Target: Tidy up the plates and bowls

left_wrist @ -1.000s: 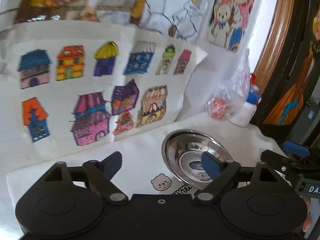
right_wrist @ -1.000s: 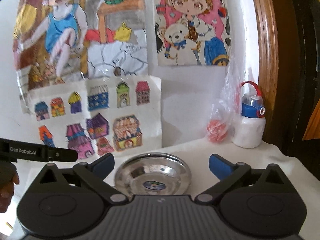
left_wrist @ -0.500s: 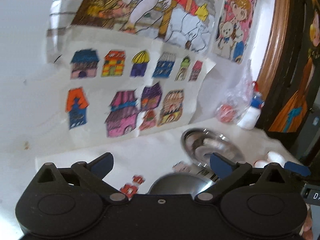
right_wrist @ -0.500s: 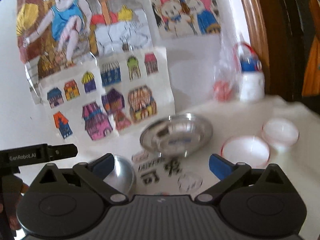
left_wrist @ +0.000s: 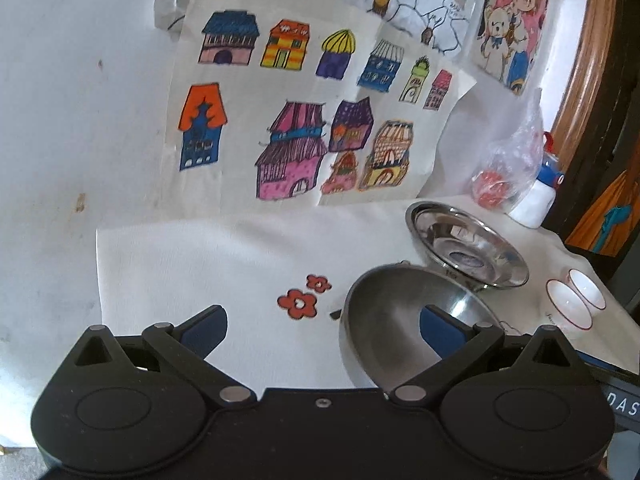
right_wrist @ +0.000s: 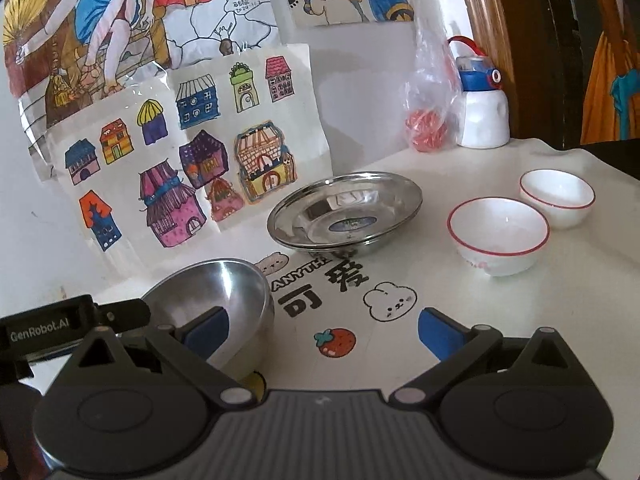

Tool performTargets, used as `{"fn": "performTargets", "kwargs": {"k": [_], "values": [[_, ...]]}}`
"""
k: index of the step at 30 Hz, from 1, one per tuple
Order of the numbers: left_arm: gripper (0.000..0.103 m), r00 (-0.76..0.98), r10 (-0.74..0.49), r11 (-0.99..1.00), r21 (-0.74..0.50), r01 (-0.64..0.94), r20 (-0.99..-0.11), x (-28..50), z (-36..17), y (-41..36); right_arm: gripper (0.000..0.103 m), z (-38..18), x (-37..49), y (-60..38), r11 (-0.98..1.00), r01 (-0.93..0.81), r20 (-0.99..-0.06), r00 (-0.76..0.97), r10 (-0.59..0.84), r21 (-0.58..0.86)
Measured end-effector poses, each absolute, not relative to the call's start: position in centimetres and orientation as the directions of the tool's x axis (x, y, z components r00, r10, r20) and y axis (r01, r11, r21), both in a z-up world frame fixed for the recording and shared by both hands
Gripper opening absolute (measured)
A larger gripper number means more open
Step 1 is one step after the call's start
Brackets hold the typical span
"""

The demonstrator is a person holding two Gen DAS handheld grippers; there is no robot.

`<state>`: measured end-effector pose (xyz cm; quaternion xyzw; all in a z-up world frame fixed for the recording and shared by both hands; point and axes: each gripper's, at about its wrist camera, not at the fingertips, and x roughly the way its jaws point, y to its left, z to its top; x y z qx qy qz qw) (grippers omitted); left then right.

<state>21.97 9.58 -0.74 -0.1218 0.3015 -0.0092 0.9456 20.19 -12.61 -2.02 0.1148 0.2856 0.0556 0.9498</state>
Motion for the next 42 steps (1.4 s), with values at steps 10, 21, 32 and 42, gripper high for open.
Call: {"fn": "performTargets", "kwargs": {"k": [10,21,32,42], "values": [[0.102,0.8,-0.077,0.968,-0.236,-0.083,-0.595,22.5,-1.9,8.6,0.102,-2.6,21.2,-11.9,0.975,-0.003,-0.556,0.821,0.13,0.224],[0.081,0.786,-0.104,0.956,-0.279,-0.09,-0.609,23.5,-2.7,9.1,0.067,-2.9,21.5,-11.1,0.963,-0.064,-0.561,0.802,0.206,0.262],[0.028,0.774,-0.159,0.934,-0.348,-0.084,-0.613,23.3,-3.2,8.8,0.018,-3.1,21.2,-11.0,0.922,-0.116,-0.537,0.783,0.314,0.37],[0.016,0.768,-0.178,0.936,-0.347,-0.062,-0.616,21.8,-2.7,7.0,0.014,-2.1,18.7,-12.6,0.92,-0.077,-0.564,0.769,0.3,0.385]]}}
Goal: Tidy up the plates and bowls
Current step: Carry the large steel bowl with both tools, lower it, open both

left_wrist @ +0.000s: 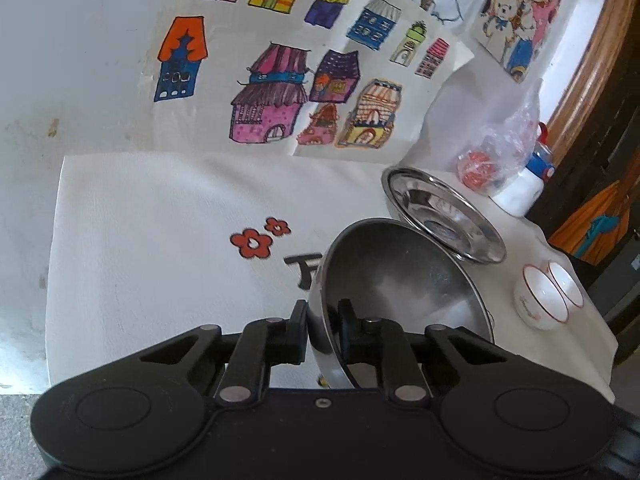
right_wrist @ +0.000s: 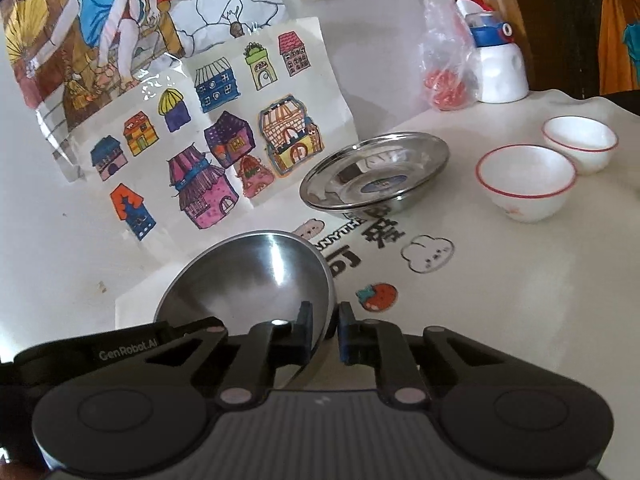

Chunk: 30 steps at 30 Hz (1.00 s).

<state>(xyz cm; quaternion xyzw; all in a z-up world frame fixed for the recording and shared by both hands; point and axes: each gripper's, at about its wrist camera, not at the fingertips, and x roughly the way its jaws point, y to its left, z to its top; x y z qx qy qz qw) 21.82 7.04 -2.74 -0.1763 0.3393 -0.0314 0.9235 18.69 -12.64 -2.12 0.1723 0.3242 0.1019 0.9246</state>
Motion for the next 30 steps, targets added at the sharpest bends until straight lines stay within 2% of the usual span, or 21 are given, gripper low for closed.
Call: {"fn": "performTargets", "kwargs": {"k": [7,14,23,29,30], "values": [[0.016,0.727,-0.248,0.932,-0.362,-0.002,-0.641,18.6,-1.9,5.6,0.016,-0.5,14.1,-15.7,0.919,-0.061,-0.622,0.718,0.311,0.389],[0.02,0.652,-0.325,0.924,-0.376,0.066,-0.685,15.4,-1.7,3.5,0.017,0.8,10.3,-17.1,0.93,-0.062,-0.651,0.698,0.3,0.362],[0.021,0.59,-0.323,0.933,-0.352,0.069,-0.74,14.2,-2.3,3.0,0.017,-1.1,10.2,-17.8,0.913,-0.049,-0.675,0.658,0.335,0.405],[0.02,0.585,-0.316,0.934,-0.354,0.053,-0.747,14.5,-2.8,3.1,0.02,-1.3,10.5,-18.0,0.905,-0.061,-0.659,0.665,0.351,0.42],[0.021,0.585,-0.316,0.935,-0.351,0.056,-0.747,14.5,-2.8,3.1,0.026,-1.3,10.5,-18.1,0.906,-0.059,-0.658,0.668,0.347,0.419]]}}
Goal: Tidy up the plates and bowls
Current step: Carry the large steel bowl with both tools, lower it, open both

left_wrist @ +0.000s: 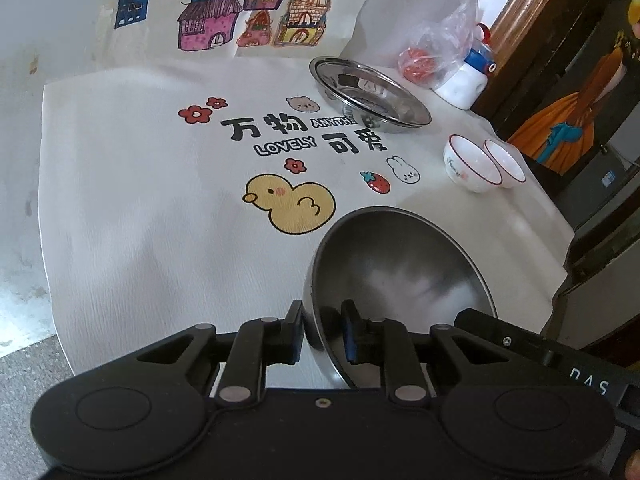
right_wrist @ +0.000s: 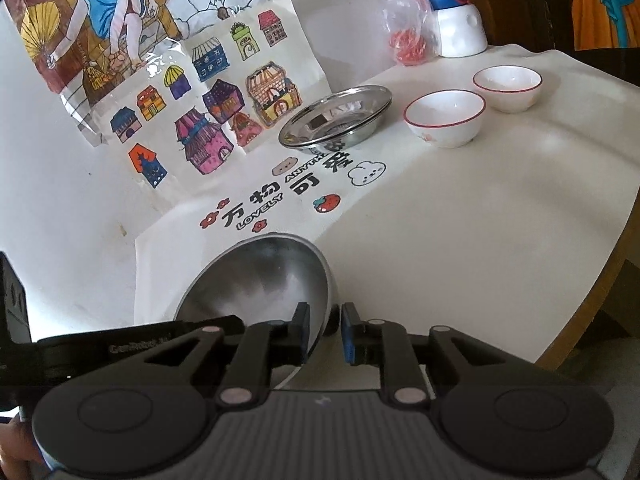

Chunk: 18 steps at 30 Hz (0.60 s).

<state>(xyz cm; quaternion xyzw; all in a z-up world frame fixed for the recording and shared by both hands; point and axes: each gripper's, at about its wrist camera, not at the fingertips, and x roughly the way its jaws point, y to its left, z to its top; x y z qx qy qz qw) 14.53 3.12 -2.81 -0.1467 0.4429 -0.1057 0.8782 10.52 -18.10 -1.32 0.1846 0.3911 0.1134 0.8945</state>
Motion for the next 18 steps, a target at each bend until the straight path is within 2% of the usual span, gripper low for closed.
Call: {"fn": "performTargets", "kwargs": {"k": [2,5,10,12,15,18], "values": [[0.024,0.597,-0.315,0.933,-0.355,0.054,-0.738,14.4,-2.8,3.3,0.036,-1.4,10.7,-18.3,0.906,-0.052,-0.656,0.673,0.343,0.42],[0.042,0.623,-0.303,0.933,-0.356,0.042,-0.721,14.2,-2.6,3.9,0.042,-1.4,10.8,-18.7,0.905,-0.05,-0.647,0.682,0.341,0.423],[0.061,0.684,-0.28,0.932,-0.362,0.025,-0.673,13.8,-1.7,4.9,0.066,-1.0,10.8,-19.0,0.9,-0.063,-0.611,0.714,0.342,0.431],[0.066,0.709,-0.279,0.927,-0.375,0.022,-0.648,13.7,-1.2,5.2,0.083,-0.7,10.8,-19.1,0.904,-0.071,-0.597,0.729,0.335,0.422],[0.077,0.738,-0.28,0.916,-0.401,0.013,-0.614,14.0,-0.7,5.7,0.094,-0.1,10.7,-19.2,0.909,-0.088,-0.567,0.756,0.328,0.408],[0.085,0.76,-0.272,0.909,-0.416,0.002,-0.591,14.5,-0.2,6.1,0.101,0.2,10.7,-19.4,0.907,-0.105,-0.537,0.776,0.331,0.408]]}}
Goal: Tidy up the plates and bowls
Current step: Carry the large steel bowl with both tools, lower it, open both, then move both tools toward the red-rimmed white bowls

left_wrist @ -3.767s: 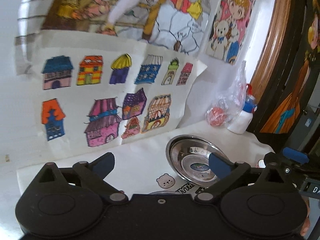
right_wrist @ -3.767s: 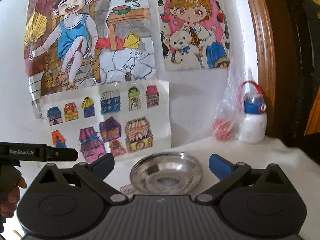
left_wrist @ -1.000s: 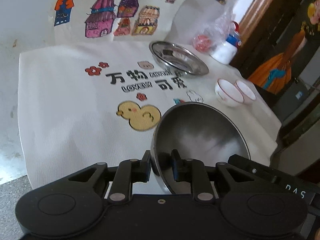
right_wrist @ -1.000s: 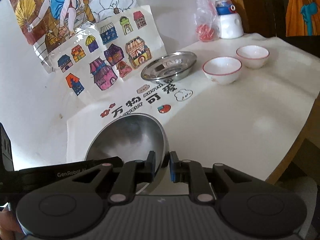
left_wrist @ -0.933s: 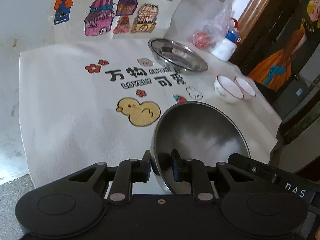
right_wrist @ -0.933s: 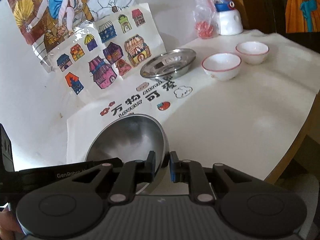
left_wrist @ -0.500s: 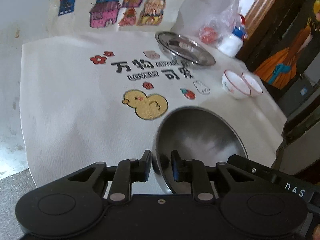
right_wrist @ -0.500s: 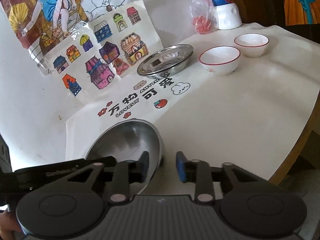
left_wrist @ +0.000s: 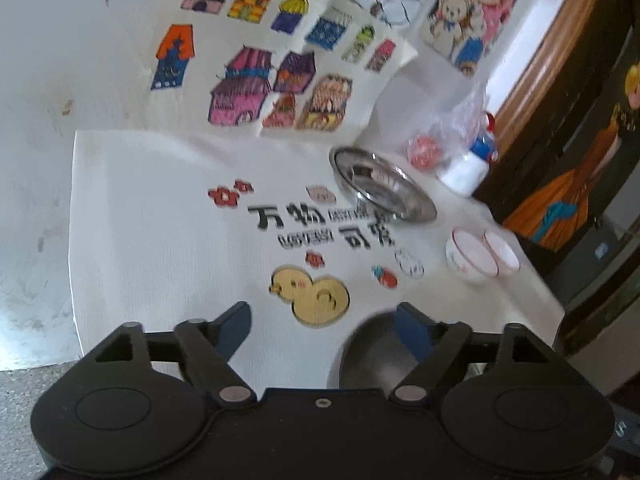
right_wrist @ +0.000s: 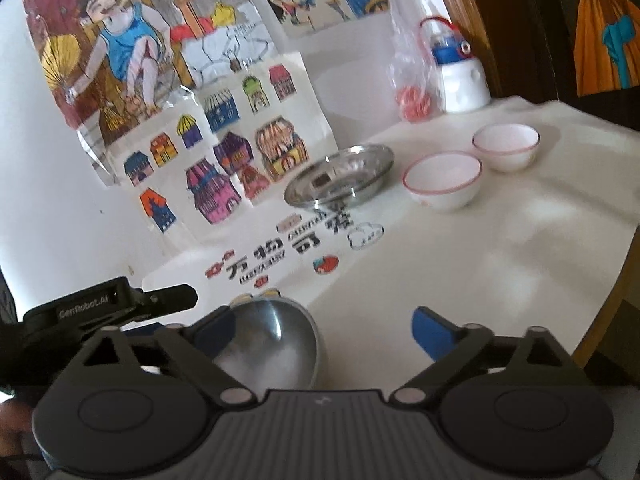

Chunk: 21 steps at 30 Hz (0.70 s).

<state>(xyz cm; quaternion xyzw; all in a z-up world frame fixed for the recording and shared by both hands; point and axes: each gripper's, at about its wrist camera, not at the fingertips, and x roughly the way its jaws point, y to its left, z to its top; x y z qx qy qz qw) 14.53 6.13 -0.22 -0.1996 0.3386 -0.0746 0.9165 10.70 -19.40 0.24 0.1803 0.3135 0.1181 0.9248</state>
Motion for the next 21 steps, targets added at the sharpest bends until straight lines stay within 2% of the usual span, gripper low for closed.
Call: {"fn": "performTargets", "kwargs": {"k": [12,16,21], "values": [[0.102,0.797,-0.228,0.922,-0.387,-0.007,-0.56,16.5,0.9,6.2,0.103,0.1,11.2,-21.4,0.9,-0.131,-0.427,0.846,0.32,0.415],[0.102,0.813,-0.218,0.931,-0.364,0.007,-0.54,16.9,1.5,5.5,0.103,-0.1,11.3,-22.2,0.909,-0.124,-0.395,0.871,0.292,0.397],[0.102,0.804,-0.19,0.95,-0.311,0.006,-0.564,18.0,1.8,4.4,0.103,-0.2,11.3,-23.3,0.917,-0.123,-0.342,0.903,0.262,0.379]]}}
